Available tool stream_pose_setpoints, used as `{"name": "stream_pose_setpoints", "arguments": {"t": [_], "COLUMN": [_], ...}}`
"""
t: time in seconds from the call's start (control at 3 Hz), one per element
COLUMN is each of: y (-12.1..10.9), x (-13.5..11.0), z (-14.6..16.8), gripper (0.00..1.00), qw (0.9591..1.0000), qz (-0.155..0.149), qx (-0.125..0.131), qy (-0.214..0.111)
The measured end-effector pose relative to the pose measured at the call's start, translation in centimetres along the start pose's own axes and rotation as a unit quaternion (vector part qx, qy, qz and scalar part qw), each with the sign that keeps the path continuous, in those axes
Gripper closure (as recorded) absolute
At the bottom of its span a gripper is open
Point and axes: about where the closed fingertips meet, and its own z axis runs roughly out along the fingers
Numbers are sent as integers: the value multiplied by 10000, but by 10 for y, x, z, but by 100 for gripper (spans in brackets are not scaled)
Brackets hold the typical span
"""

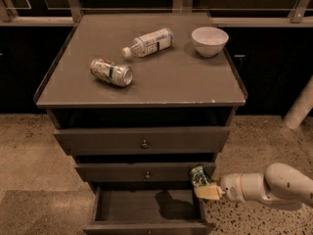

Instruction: Place green can into bottom drawer

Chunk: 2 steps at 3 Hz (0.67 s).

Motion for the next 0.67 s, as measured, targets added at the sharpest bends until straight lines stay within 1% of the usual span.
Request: {"name": "stream_pose_setpoints", "arguments": {"t": [0.33,0.67], "y": [-2,-7], "x": [10,16], "z": [9,11], "gripper": [100,100], "qw": [9999,9997], "qz": [92,235], "qx": [-68,-56], "qy": [11,46]}}
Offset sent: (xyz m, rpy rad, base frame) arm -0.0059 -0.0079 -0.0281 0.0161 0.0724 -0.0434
